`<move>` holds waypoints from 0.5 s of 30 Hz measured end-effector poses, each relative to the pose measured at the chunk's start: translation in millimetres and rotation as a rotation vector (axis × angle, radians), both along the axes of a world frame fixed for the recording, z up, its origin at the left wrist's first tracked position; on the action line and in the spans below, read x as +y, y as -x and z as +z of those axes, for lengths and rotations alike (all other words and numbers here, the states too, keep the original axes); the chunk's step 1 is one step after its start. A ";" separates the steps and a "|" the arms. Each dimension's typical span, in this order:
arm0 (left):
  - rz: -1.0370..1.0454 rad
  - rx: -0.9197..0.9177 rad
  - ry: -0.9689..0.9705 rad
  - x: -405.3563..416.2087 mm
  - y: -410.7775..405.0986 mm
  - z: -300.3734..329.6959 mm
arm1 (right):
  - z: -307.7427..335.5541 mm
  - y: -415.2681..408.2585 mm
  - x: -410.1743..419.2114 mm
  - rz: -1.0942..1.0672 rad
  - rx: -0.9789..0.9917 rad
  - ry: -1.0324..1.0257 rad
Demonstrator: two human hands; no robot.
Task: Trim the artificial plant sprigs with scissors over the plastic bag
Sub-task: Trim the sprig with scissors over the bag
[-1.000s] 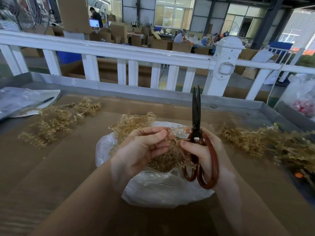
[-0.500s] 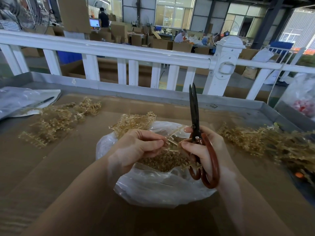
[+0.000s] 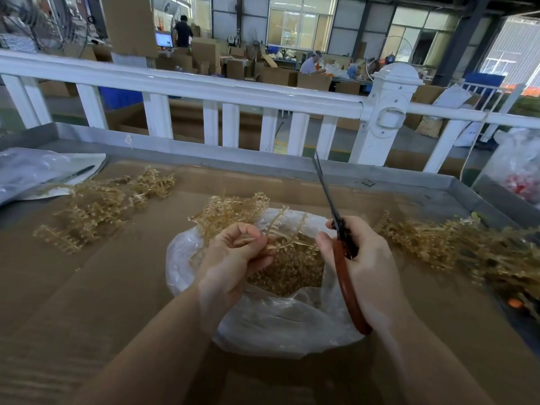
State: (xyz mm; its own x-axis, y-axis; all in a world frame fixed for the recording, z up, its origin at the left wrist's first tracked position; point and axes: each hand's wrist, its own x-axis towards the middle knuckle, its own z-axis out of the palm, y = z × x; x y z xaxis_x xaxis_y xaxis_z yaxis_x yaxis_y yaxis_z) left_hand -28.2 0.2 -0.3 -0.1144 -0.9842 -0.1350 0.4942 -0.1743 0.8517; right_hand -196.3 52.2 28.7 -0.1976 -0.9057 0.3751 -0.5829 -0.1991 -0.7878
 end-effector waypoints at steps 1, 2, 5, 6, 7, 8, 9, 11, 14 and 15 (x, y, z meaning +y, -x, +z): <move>0.001 -0.011 0.009 -0.3 1.0 -1.7 | -1.6 -0.4 1.8 0.009 0.020 -0.007; 0.001 -0.023 0.018 -0.7 1.8 -3.2 | -3.3 -0.9 3.4 0.015 0.036 -0.009; 0.000 -0.040 0.035 -2.4 1.8 -7.0 | -7.9 -2.7 6.9 0.016 0.070 -0.015; -0.004 -0.035 0.036 -2.5 1.4 -8.0 | -9.0 -3.4 7.9 0.012 0.082 -0.021; -0.008 -0.029 0.032 -2.6 1.0 -9.3 | -10.3 -4.0 8.6 0.004 0.092 -0.023; -0.012 -0.022 0.022 -2.7 0.9 -10.9 | -11.1 -4.2 9.3 -0.009 0.097 -0.018; -0.013 -0.013 0.009 -2.7 0.9 -12.7 | -11.3 -4.3 9.9 -0.027 0.096 -0.006; -0.007 0.023 -0.022 -2.8 1.3 -16.3 | -9.9 -4.3 12.0 -0.064 0.078 0.037; 0.020 0.100 -0.069 -3.6 1.8 -17.8 | -5.1 -4.6 15.8 -0.090 0.078 0.095; 0.033 0.130 -0.080 -4.8 2.5 -17.1 | -3.2 -4.9 16.8 -0.087 0.084 0.102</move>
State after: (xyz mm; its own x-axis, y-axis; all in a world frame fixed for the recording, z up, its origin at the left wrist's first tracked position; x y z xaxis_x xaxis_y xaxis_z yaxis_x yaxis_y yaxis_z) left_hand -30.6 -4.6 -17.3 -0.1034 -0.9745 -0.1991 0.6057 -0.2205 0.7645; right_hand -191.4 69.0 25.6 -0.2382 -0.8427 0.4828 -0.6641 -0.2214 -0.7141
